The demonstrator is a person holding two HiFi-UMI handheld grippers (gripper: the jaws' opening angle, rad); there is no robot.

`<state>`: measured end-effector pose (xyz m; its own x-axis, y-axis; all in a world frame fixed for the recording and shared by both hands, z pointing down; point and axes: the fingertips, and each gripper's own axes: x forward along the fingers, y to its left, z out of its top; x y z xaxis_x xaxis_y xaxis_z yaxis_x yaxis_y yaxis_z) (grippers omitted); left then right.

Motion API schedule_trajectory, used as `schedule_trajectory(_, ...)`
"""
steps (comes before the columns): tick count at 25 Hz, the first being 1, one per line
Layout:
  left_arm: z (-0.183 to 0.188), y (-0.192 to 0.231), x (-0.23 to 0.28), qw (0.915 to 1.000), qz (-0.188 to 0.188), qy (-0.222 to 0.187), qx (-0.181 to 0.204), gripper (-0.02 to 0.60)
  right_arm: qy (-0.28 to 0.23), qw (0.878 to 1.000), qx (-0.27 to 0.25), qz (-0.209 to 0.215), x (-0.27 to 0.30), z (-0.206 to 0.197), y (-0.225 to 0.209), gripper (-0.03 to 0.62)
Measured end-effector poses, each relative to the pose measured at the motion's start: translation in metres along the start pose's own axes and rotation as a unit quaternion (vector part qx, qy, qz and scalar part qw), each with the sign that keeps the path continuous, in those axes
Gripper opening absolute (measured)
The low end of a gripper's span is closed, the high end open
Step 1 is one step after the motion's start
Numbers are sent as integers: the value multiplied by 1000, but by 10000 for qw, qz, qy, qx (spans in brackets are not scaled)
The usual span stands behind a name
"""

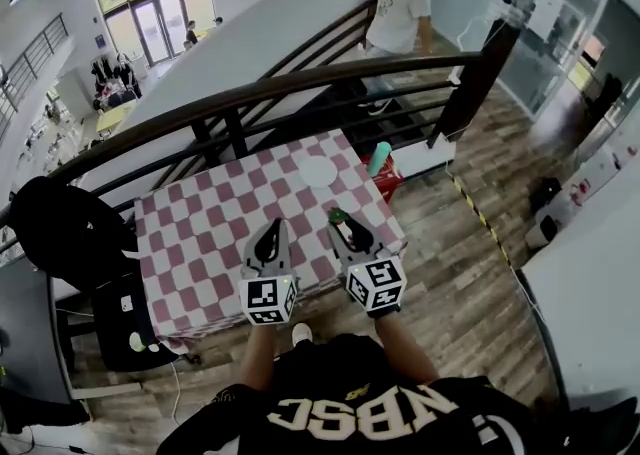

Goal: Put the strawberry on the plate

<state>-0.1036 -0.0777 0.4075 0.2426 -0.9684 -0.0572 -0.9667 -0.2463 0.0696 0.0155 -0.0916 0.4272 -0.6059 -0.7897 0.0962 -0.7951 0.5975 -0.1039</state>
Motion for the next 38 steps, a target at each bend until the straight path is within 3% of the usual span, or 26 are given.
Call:
schedule_trajectory(10, -55, 43, 44, 9982, -123, 496, -324, 11, 791, 9963, -59, -335, 43, -57, -45, 146)
schedule_trajectory(19, -92, 51, 118, 9947, -402, 903, -295, 11, 1433, 9878, -557, -258, 111, -84, -131, 146)
schedule_trajectory(28, -142, 68, 193, 9885, -561, 1359, -345, 11, 2266, 9649, -1300, 280, 191, -120, -199, 146)
schedule_trajectory(34, -176, 77, 246, 9850, -680, 1561, -277, 11, 2537, 9520, -1521, 786, 256, -154, -216, 146)
schedule_trajectory(38, -208, 80, 267, 9814, -692, 1766, -302, 11, 2846, 9414, -1415, 1132, 288, -198, -207, 146)
